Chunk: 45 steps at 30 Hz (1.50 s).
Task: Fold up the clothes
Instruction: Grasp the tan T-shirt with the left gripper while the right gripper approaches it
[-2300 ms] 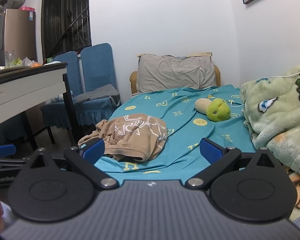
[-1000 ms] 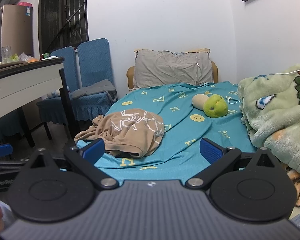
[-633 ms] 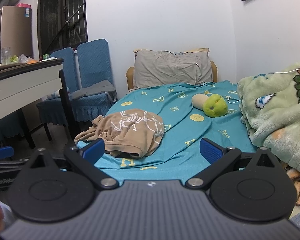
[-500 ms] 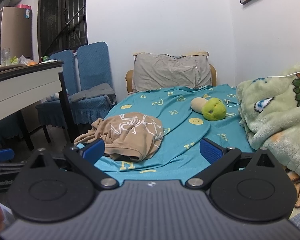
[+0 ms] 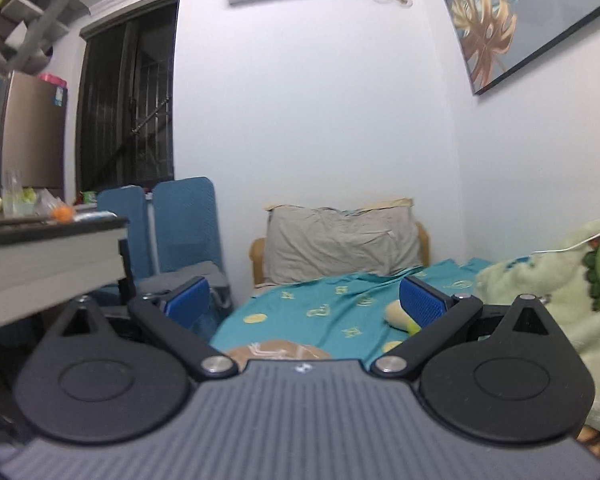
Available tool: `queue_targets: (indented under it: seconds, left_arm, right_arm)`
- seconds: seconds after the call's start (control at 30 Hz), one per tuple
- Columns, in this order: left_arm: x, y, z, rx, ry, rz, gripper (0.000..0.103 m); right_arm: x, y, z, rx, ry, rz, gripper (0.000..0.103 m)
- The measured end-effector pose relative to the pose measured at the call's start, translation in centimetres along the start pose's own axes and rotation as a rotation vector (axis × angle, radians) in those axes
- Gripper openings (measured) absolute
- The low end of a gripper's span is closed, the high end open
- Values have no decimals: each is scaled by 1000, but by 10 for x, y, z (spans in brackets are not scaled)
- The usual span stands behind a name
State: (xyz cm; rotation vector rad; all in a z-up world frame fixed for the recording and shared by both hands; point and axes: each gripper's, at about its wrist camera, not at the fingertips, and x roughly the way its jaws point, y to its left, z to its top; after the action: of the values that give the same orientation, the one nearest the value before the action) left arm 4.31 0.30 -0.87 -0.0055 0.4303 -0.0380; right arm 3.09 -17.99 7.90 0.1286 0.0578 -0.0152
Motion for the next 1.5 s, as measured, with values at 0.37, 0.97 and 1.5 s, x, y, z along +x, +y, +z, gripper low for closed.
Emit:
queue_targets:
  seconds: [0.37, 0.97, 1.5]
  left_arm:
    - [151, -27, 7, 342, 240, 84, 102]
    - [236, -7, -7, 118, 84, -74, 15]
    - [66, -21, 49, -11, -286, -281, 3]
  right_arm:
    - [85, -78, -9, 136, 136, -14, 103]
    - [170, -104, -98, 246, 432, 7, 103]
    - [147, -52, -107, 115, 456, 225, 103]
